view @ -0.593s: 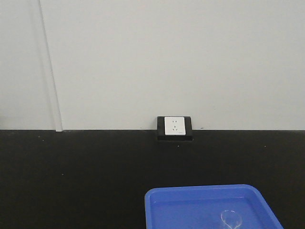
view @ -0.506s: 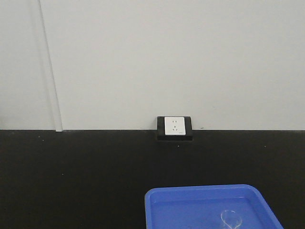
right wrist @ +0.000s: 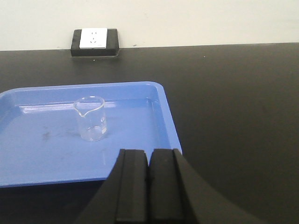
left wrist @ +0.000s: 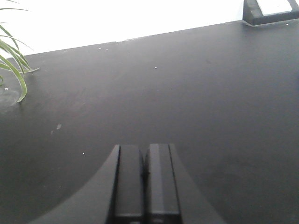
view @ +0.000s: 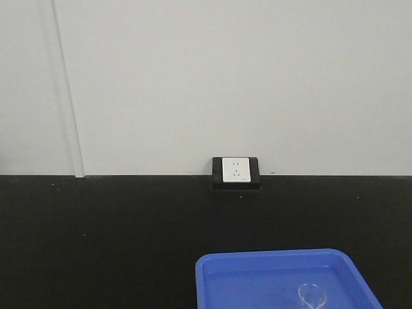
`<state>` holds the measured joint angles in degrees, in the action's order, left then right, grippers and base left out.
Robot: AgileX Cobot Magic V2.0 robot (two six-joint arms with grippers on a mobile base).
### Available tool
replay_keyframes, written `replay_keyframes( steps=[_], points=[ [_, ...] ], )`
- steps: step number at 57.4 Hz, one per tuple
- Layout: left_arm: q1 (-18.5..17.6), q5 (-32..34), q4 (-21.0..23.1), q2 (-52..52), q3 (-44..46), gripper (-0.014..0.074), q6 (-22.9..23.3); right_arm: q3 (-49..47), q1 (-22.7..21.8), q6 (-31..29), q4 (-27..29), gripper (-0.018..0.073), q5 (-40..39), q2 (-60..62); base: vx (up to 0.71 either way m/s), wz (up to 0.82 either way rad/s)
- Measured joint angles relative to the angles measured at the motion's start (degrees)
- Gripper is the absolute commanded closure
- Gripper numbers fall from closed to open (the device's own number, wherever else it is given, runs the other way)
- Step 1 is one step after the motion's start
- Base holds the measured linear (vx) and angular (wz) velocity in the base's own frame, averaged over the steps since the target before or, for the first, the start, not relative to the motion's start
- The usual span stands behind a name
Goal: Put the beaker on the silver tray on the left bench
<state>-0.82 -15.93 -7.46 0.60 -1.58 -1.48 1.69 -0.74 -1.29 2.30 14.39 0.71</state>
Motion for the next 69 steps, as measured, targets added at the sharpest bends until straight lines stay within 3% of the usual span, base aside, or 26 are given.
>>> replay_keyframes(
  steps=[26, 49, 69],
  points=[
    [0.00, 0.00, 0.00, 0.00, 0.00, 0.0602, 0.00, 0.00, 0.00, 0.00, 0.34, 0.0568, -1.31, 0.00, 0.00, 0.00],
    [0.00, 0.00, 0.00, 0.00, 0.00, 0.0602, 0.00, -0.40, 0.00, 0.00, 1.14, 0.0564, -20.47, 0.00, 0.00, 0.00],
    [0.00, 0.00, 0.00, 0.00, 0.00, 0.0602, 0.00, -15.47, 0.00, -0.18, 1.14, 0.0513, -18.66, -9.75, 0.00, 0.00]
  ],
)
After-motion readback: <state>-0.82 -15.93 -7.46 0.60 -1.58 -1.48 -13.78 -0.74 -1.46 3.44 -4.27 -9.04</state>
